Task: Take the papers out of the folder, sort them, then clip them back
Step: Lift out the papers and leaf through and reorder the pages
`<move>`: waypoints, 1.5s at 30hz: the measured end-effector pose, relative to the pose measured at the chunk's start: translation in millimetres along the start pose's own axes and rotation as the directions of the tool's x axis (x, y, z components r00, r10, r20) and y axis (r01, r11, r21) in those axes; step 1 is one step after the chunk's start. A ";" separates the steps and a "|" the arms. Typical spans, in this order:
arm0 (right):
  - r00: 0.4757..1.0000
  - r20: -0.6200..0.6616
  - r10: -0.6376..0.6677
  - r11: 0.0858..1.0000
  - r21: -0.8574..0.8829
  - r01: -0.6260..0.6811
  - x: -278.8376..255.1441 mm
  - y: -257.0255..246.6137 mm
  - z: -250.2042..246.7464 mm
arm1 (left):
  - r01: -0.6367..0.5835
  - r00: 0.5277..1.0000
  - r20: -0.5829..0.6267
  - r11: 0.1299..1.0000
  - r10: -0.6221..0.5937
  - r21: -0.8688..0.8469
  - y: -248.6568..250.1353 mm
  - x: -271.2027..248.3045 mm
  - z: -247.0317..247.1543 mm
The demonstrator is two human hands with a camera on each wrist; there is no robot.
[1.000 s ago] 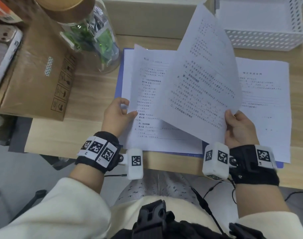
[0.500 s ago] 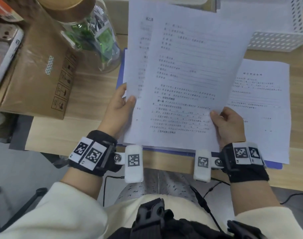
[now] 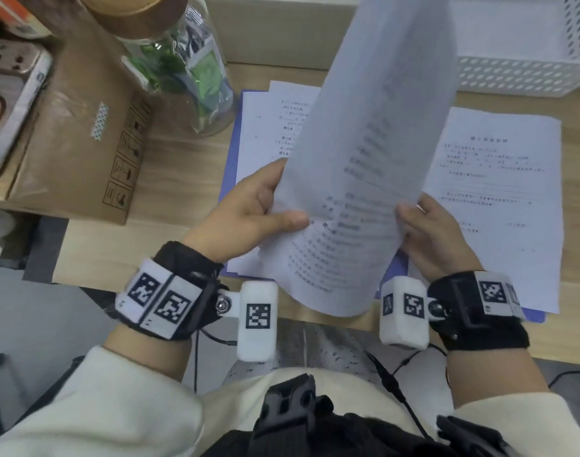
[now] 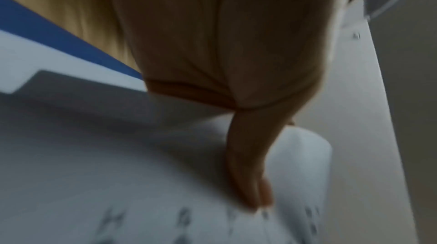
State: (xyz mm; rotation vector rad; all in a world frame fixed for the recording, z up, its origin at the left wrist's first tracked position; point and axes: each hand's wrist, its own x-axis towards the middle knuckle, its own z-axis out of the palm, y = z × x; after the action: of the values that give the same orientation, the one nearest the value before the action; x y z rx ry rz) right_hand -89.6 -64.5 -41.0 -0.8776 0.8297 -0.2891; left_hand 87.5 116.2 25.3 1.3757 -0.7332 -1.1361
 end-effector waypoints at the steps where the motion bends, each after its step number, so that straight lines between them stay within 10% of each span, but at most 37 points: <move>1: 0.998 0.059 0.000 0.999 0.050 -0.002 -0.3 -2.3 0.6 | -0.003 0.999 0.032 1.000 0.003 -0.006 4.5 0.7 -1.6; 5: 0.990 0.141 -0.031 0.994 0.109 0.015 -2.3 -7.9 2.8 | 0.013 0.994 -0.108 0.996 -0.004 0.088 2.3 13.1 -8.5; 11: 0.918 -0.289 -0.271 0.962 -0.120 0.246 -4.1 -9.1 4.6 | 0.068 0.972 -0.227 0.997 -0.058 0.039 -15.3 15.6 -11.7; 21: 0.960 -0.201 -0.197 0.975 -0.141 0.171 -6.9 -6.6 -2.3 | 0.148 0.986 -0.074 0.989 -0.150 -0.025 -22.5 8.4 -2.3; 32: 0.939 -0.258 -0.226 0.963 -0.207 0.175 -7.0 -7.1 13.2 | 0.187 0.942 -0.284 0.982 -0.180 -0.002 -32.5 4.2 2.4; 38: 0.881 -0.442 -0.170 0.983 -0.015 0.182 -13.9 -14.1 -10.3 | 0.223 0.793 -0.566 0.972 -0.227 -0.078 -42.6 -7.8 -25.7; 45: 0.920 -0.389 0.042 0.975 0.216 0.047 -19.2 -8.3 -39.2 | 0.550 0.642 -0.715 0.816 -0.276 0.180 -86.1 -24.3 -27.1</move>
State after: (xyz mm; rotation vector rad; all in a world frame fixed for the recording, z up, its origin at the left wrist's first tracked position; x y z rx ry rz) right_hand -130.6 -81.4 -38.7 -0.6164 1.1438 -0.5623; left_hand 88.4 161.7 -56.2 2.2215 -0.0839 -0.7476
